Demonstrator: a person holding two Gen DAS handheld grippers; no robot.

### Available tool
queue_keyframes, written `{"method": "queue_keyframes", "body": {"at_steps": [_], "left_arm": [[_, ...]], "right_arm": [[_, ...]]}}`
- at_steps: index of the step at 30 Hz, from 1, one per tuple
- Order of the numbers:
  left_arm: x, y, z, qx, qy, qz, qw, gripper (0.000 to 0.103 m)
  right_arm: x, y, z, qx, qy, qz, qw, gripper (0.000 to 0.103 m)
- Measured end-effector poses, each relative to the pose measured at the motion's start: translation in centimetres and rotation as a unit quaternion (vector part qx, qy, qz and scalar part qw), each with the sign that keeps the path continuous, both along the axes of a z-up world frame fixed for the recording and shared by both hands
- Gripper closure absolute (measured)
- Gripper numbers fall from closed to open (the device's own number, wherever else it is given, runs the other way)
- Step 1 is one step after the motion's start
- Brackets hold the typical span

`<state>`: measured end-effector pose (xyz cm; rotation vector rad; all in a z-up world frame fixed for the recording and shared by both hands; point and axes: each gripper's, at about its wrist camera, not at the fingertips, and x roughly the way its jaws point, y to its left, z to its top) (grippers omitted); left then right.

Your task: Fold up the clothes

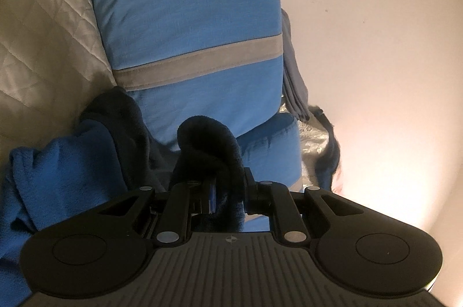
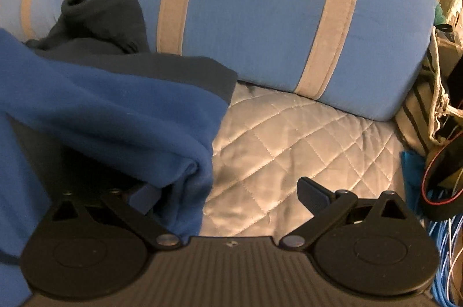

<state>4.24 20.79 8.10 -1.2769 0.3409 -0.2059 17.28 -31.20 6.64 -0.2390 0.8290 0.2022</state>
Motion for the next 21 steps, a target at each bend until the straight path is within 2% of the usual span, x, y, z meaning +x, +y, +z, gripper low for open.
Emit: {"method": "queue_keyframes", "body": {"at_steps": [2,4,5,8,12,18,21], "left_arm": [[0.0,0.1,0.1,0.000,-0.003,0.000,1.0000,0.087],[-0.1,0.2,0.4,0.007,-0.004,0.001,1.0000,0.087],[-0.2,0.2,0.6,0.016,-0.005,0.001,0.9999,0.087],[-0.4,0.4,1.2,0.030,-0.015,-0.001,0.9994,0.087],[-0.7,0.5,1.7,0.043,-0.029,-0.008,0.9986,0.087],[-1.4,0.0,1.9,0.118,0.010,-0.029,0.9925,0.087],[-2.3,-0.6,1.7,0.167,0.032,-0.054,0.9839,0.087]], "right_arm": [[-0.1,0.0,-0.8,-0.009,-0.012,-0.003,1.000,0.000],[-0.4,0.0,-1.1,-0.041,-0.037,0.005,0.998,0.001],[-0.6,-0.2,-0.9,-0.061,-0.052,0.006,0.997,0.002],[-1.1,-2.0,0.7,-0.064,-0.098,-0.006,0.993,0.003],[-1.5,-4.9,3.1,-0.012,-0.128,-0.018,0.992,0.003],[-0.8,-7.4,3.2,0.079,-0.094,-0.048,0.991,0.003],[-0.8,-7.5,2.8,0.080,-0.088,-0.058,0.991,0.003]]}}
